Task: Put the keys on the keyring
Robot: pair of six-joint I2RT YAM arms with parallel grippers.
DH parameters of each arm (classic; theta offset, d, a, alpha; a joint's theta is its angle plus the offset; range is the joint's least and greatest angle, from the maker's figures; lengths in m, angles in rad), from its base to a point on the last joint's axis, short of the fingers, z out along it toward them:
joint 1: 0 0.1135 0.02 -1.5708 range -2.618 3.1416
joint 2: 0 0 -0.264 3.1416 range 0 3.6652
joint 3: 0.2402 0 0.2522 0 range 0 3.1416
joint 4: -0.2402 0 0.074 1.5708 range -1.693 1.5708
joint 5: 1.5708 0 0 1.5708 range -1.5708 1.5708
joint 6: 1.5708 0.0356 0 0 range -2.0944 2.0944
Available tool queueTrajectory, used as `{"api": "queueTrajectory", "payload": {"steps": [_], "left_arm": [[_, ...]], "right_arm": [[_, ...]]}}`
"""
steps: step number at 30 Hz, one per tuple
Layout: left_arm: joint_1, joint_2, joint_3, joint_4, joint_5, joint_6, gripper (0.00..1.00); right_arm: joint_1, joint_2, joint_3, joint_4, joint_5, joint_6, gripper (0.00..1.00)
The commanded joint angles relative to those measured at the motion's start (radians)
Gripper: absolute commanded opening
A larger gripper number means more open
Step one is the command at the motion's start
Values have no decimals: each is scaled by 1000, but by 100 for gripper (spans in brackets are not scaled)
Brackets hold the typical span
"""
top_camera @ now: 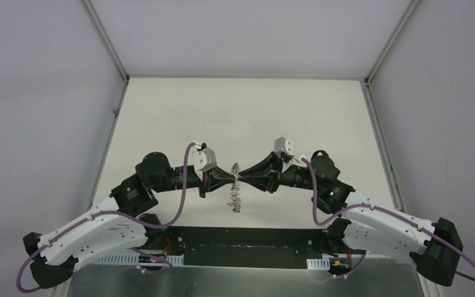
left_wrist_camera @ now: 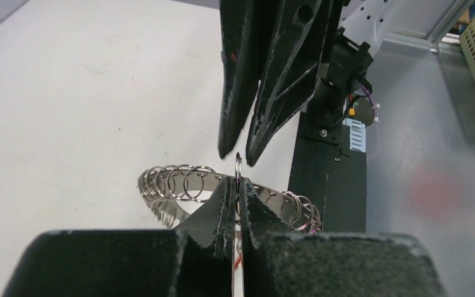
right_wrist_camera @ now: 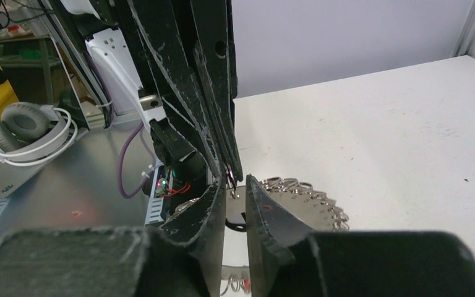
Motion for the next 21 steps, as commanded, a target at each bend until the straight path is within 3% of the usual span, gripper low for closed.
{"api": "queueTrajectory", "payload": {"steps": [1, 2, 3, 5, 7, 10, 17, 21], "left_arm": [[6, 8, 76, -85, -12, 33, 0], [6, 18, 97, -119, -11, 43, 0], [5, 31, 118, -158, -7, 55, 0], [7, 64, 174, -248, 0, 84, 0], [6, 107, 237, -350, 2, 115, 0], [6, 177, 353, -521, -1, 172, 0], [6, 317, 561, -761, -18, 262, 0], [5, 372, 636, -824, -1, 280, 0]], "right_arm": [[5, -56, 30, 15, 33, 0, 23], [5, -66, 32, -8, 49, -15, 44], [5, -76, 36, -30, 55, -25, 54], [5, -90, 47, -73, 58, -44, 66], [6, -94, 68, -130, 50, -65, 71], [5, -77, 108, -199, 14, -94, 70], [5, 35, 161, -201, -121, -86, 48], [5, 91, 154, -113, -145, -48, 41]]}}
